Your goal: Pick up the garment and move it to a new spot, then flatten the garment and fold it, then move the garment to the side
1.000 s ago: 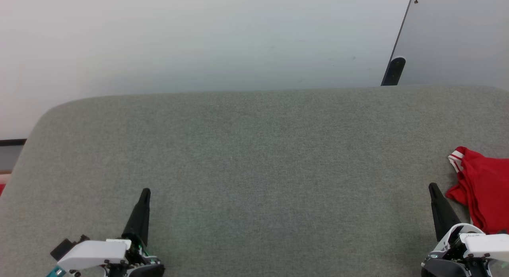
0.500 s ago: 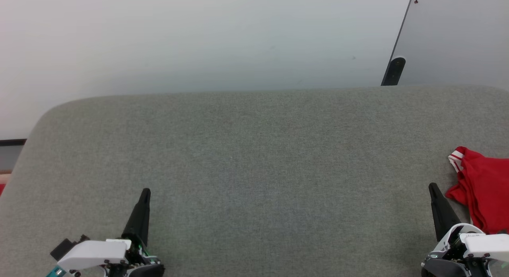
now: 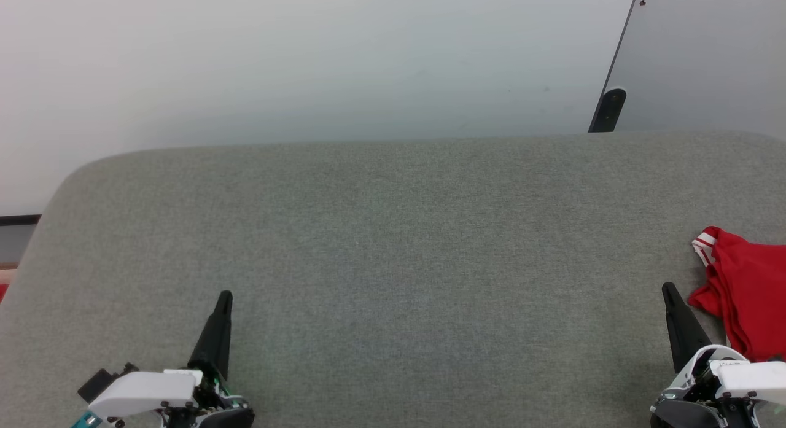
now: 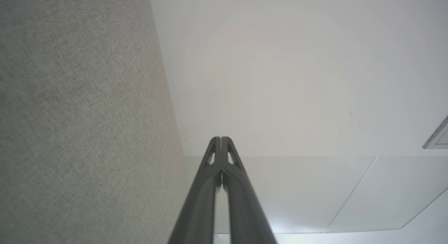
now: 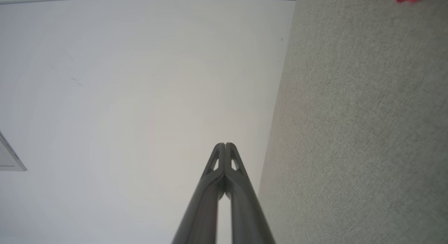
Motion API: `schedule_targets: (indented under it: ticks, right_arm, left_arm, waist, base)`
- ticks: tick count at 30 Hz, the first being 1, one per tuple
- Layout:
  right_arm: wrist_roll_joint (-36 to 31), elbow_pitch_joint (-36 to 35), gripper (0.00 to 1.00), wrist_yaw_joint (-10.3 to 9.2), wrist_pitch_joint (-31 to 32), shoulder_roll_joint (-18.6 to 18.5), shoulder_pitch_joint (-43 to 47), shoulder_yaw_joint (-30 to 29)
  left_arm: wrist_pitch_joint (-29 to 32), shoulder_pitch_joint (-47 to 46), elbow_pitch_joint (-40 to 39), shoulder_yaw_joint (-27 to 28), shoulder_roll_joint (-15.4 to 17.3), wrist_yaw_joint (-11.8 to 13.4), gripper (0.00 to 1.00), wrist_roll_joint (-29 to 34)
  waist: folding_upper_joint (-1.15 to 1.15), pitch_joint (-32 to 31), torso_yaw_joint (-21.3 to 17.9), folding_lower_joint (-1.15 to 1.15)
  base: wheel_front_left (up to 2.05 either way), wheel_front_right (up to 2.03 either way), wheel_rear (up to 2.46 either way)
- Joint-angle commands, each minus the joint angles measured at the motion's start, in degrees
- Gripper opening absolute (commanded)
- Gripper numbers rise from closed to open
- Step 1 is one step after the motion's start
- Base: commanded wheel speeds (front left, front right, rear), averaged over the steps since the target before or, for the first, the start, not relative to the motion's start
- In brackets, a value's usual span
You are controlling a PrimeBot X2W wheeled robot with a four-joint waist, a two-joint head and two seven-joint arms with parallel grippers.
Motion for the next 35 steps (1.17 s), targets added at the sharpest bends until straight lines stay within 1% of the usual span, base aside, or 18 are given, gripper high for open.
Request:
schedule_targets:
  ticks: [1,35]
  right_arm:
    - [0.13,0.02,0.0,-0.08,0.0,0.19,-0.25,0.2]
    - [0.14,0.02,0.0,-0.08,-0.01,0.19,-0.25,0.2]
  left_arm:
    - [0.07,-0.59,0.04,0.09,0.08,-0.33,0.0,-0.2]
    - [0.06,-0.58,0.04,0.09,0.08,-0.33,0.0,-0.21]
  waist:
    - [0.0,0.0,0.0,0.0]
    - [0.0,0.0,0.0,0.0]
  base:
    - [0.0,0.0,0.0]
    - [0.0,0.0,0.0]
